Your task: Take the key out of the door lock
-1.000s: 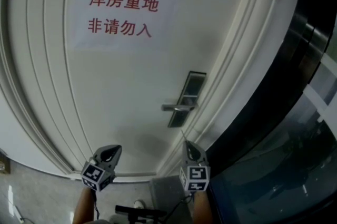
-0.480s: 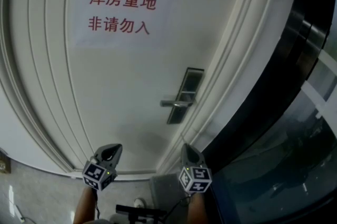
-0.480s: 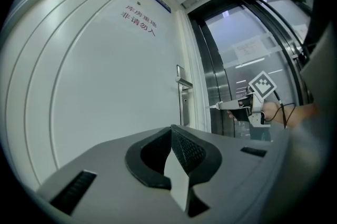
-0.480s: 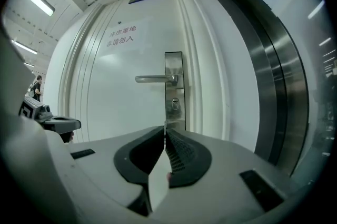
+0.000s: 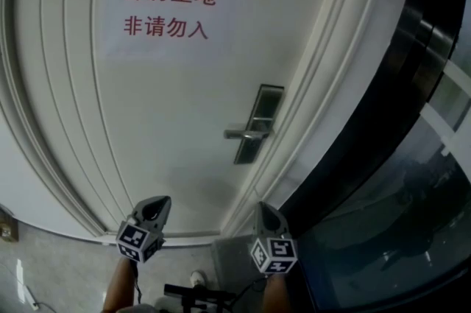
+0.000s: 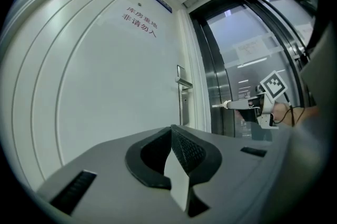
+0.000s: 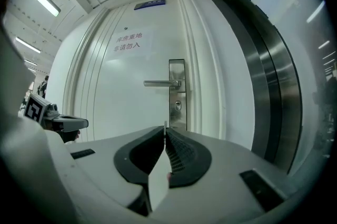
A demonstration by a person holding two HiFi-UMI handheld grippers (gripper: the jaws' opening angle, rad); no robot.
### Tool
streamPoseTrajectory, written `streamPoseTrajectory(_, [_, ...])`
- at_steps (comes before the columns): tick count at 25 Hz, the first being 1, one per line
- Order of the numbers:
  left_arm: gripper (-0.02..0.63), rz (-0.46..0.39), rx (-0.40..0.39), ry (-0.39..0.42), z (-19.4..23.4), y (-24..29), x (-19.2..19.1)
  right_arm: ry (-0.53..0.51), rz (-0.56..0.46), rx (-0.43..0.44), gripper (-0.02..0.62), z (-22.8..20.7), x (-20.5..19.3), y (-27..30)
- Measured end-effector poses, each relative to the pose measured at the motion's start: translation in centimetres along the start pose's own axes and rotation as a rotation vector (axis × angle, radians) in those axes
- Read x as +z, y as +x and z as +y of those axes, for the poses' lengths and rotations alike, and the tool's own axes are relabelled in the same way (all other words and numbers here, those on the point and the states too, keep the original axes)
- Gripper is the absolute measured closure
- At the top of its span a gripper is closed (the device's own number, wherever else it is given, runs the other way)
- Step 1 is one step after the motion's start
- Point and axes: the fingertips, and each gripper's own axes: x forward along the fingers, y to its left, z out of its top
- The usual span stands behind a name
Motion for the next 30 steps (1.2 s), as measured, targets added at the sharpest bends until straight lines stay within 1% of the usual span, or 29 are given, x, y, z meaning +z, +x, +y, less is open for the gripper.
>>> streamPoseTrajectory(7, [0.597,-0.003,-0.012,-0.002,-0.3,-0.8,0.1,0.014,0.008,-0.011,0.575,0.6,-1.0,-2.2])
streamPoseTrajectory(11, [0.597,-0.001,-0.015,0.001,-0.1,-1.2,0.0,0.011,-0.005,-0.010,0.575,1.2,-1.0,-2.9])
streamPoseTrajectory(20, [0.597,-0.002,-0.014,0.003,0.2,-1.9,0.1,0.016,-0.006,0.001,0.575,2.1,-1.4,-2.9])
streamPoseTrajectory(26, [0.597,-0.004,-0.013,0.004,0.4,-1.8,0.1,-0.014,0.003,0.004,0.577,2.5,-1.6,-2.7])
streamPoseTrajectory(30, [0.597,-0.003,-0.015,0.003,0.3,-1.8,0.1,-0.009,0.001,0.003,0.575,2.5,-1.6,-2.7])
